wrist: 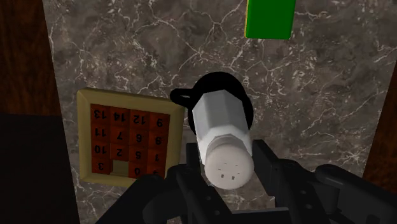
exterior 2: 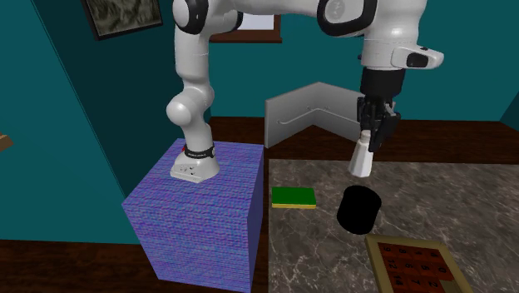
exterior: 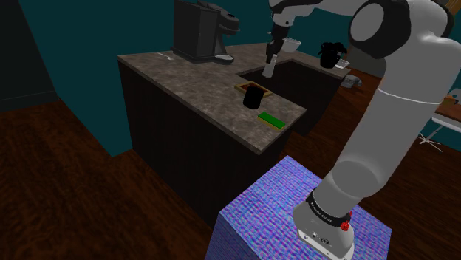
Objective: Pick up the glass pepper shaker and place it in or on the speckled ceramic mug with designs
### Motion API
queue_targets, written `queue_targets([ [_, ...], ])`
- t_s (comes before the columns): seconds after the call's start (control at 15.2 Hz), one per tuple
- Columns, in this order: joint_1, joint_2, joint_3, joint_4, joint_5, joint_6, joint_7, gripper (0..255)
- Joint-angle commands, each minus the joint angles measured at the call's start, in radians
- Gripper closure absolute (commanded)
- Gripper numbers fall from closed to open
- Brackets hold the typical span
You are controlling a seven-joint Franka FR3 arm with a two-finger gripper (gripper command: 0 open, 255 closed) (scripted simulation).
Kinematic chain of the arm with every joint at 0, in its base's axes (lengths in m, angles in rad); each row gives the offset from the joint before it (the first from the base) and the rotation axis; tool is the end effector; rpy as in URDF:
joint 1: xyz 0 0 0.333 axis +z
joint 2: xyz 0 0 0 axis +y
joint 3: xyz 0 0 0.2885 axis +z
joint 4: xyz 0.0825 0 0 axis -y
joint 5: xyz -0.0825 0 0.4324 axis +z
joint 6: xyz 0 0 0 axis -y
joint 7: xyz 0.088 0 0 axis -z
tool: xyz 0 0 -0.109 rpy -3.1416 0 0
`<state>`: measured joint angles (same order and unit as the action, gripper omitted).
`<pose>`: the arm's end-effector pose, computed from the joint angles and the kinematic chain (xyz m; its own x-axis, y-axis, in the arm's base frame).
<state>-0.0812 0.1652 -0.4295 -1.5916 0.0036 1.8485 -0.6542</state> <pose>0.5871 -0.3104 0.5140 0.9872 0.1534 0.0447 0.1473 -0.9822 0.1161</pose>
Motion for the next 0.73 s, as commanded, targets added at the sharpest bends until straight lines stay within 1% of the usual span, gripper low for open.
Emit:
queue_targets([
  [0.0, -0.009, 0.090, 0.005, 0.127, 0.037, -0.044, -0.002, 255],
  [0.07, -0.014, 0.119, 0.009, 0.170, 0.047, -0.060, -0.001, 255],
  [0.66, -0.006, 0.113, 0.012, 0.040, 0.045, 0.064, 0.004, 255],
])
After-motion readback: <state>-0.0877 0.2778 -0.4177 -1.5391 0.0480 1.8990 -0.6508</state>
